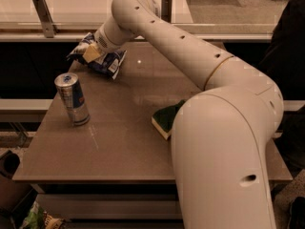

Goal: Pick blue chip bag

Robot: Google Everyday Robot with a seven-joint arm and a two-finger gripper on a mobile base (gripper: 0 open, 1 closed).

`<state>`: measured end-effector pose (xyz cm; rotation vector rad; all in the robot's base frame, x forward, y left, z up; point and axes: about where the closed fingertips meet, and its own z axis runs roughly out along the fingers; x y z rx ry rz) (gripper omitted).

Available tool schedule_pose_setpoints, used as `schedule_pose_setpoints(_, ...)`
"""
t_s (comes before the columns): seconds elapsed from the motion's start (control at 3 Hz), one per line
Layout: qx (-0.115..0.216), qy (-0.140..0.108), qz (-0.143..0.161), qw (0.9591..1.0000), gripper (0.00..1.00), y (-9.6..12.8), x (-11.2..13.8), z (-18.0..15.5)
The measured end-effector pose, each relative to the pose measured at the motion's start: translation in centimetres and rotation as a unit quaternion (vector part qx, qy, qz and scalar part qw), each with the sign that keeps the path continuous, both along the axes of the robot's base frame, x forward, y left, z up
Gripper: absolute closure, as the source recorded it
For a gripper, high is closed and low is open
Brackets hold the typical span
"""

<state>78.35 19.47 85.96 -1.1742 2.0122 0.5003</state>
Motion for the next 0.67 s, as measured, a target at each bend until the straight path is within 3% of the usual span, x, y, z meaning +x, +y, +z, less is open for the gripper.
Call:
schedule_pose_setpoints(0.33, -0.001, 0.002, 0.002, 1.0000, 0.88, 0.22, -0.05, -0.26)
schedule_pose_setpoints(0.67, 0.005, -0.002, 0.006, 1.0000, 1.00, 0.44, -0.12, -0.12)
